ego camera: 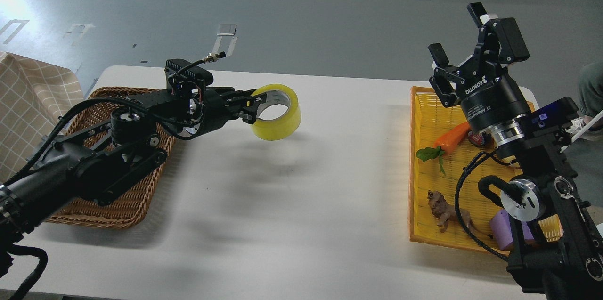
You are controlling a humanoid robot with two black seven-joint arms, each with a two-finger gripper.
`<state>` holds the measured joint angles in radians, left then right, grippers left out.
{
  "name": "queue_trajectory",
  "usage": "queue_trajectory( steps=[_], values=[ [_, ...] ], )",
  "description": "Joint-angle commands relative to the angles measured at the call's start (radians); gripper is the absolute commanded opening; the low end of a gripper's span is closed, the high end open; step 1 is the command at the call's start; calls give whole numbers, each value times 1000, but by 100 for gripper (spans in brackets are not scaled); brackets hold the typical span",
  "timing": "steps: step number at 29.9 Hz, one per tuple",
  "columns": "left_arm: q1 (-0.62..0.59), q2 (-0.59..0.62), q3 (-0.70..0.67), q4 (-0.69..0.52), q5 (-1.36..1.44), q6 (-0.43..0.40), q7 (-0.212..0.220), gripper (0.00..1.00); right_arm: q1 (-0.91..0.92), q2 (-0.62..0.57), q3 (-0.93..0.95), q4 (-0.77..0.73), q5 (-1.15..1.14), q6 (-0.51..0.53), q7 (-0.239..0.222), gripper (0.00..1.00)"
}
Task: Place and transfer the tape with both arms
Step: 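Lift the tape roll with the left gripper over the wicker basket, then lower the tape roll into the wicker basket and open the left gripper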
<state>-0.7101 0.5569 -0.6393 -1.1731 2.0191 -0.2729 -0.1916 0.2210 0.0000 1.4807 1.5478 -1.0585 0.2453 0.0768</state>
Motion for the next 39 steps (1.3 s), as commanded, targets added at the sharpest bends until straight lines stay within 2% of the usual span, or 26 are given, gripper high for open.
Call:
queue_trajectory(
  steps=[1, 6, 9, 15, 17, 21, 25, 28, 31, 39],
  values=[
    [-25, 84, -2, -3, -8, 1, -43, 0, -2, 0, 0, 0, 0, 0, 0, 100],
    [-11, 216, -14, -5, -109, 20, -60, 0, -3, 0, 0, 6, -1, -5, 0, 100],
    [-11, 277, 0, -5, -186, 63, -69, 0, -12, 0, 0, 8, -3, -17, 0, 100],
    [37, 386, 1, 1, -223, 136, -134, 0, -28, 0, 0, 12, -5, -31, 0, 100],
    [118, 414, 1, 12, -223, 194, -161, 0, -32, 0, 0, 14, -5, -31, 0, 100],
    [224, 423, 1, 53, -223, 277, -166, 0, -45, 0, 0, 14, -3, -31, 0, 100],
    [290, 413, 4, 173, -224, 372, -169, 0, -58, 0, 0, 24, -1, -29, 3, 100],
    [327, 411, 3, 210, -234, 405, -172, 0, -61, 0, 0, 26, -1, -29, 3, 100],
    [331, 411, 4, 217, -269, 406, -210, 0, -61, 0, -2, 26, -1, -29, 3, 100],
    [365, 405, 4, 263, -273, 409, -242, 0, -65, 0, -2, 26, -3, -29, 3, 100]
  ],
)
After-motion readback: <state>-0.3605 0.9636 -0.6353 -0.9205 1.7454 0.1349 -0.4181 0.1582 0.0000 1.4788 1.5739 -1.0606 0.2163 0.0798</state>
